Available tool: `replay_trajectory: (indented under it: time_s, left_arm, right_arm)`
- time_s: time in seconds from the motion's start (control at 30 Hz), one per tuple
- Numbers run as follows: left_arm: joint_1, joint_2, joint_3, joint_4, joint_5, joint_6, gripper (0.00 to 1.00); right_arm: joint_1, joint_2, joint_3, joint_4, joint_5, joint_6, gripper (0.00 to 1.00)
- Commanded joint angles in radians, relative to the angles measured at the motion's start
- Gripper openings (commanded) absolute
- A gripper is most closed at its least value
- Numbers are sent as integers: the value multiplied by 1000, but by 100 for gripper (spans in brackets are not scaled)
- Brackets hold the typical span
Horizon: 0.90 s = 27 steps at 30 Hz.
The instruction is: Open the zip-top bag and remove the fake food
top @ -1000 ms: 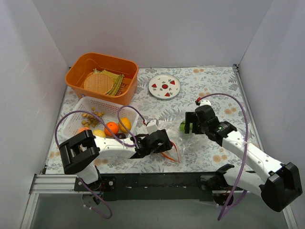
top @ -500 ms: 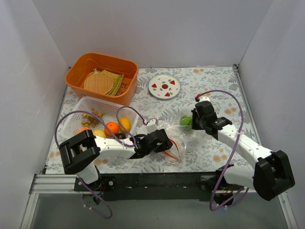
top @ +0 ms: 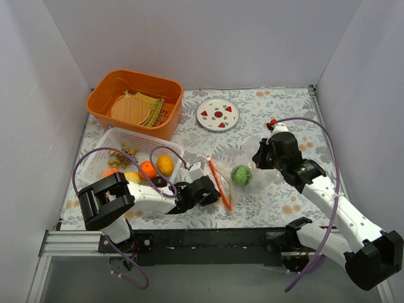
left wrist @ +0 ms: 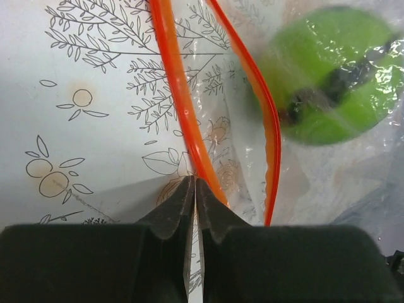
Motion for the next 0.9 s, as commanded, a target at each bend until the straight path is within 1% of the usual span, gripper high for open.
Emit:
replay_trajectory:
  time_s: [0.0, 0.1, 0.17, 0.23, 0.3, 0.4, 0.43, 0.47, 0.53, 0.57, 0.63, 0.7, 0.73, 0.8, 0.83, 0.87]
  left_arm:
    - [4, 12, 8, 18, -21, -39, 4]
    - [4, 34, 12, 15, -24, -48, 5]
    - [4, 45, 21, 19, -25, -40, 12]
    - [5, 49, 50, 12, -36, -25, 12]
    - [5, 55, 83, -37, -53, 7, 13]
    - [5, 40, 114, -65, -58, 30, 12]
    - [5, 35, 114, -67, -56, 29, 12]
    - [5, 29, 114, -70, -54, 29, 11]
    - [5, 28, 117, -71, -48, 32, 11]
    - [5, 31, 118, -73, -47, 32, 11]
    - [5, 46, 126, -70, -41, 32, 11]
    - [5, 58, 138, -79, -36, 27, 10]
    - [5, 66, 137, -76, -35, 21, 10]
    - [4, 65, 135, -68, -31, 15, 10]
    - [4, 65, 130, -67, -31, 15, 10]
    - [4, 65, 132, -67, -31, 16, 10]
  right_arm:
    - [-2, -36, 59, -29, -65, 28, 1]
    - [-2, -45, 60, -33, -73, 31, 1]
    - [-2, -25, 52, -33, -67, 22, 1]
    - [-2, 4, 21, -26, -59, 20, 1]
    - [-3, 19, -2, -6, -48, 19, 1]
    - [-2, 52, -25, -15, 8, 4, 2]
    - [-2, 61, -23, -30, 46, 1, 9]
    - [-2, 64, -14, -41, 59, -7, 27]
    - [-2, 55, -10, -61, 88, -27, 44]
    - [-2, 50, 1, -66, 96, -35, 53]
    - [0, 43, 23, -102, 120, -50, 59]
    - [29, 36, 59, -131, 154, -56, 60]
    - [46, 29, 73, -165, 206, -58, 61]
    - [107, 21, 105, -191, 258, -52, 62]
    - [131, 19, 113, -222, 318, -46, 63]
    - [188, 23, 122, -233, 349, -29, 64]
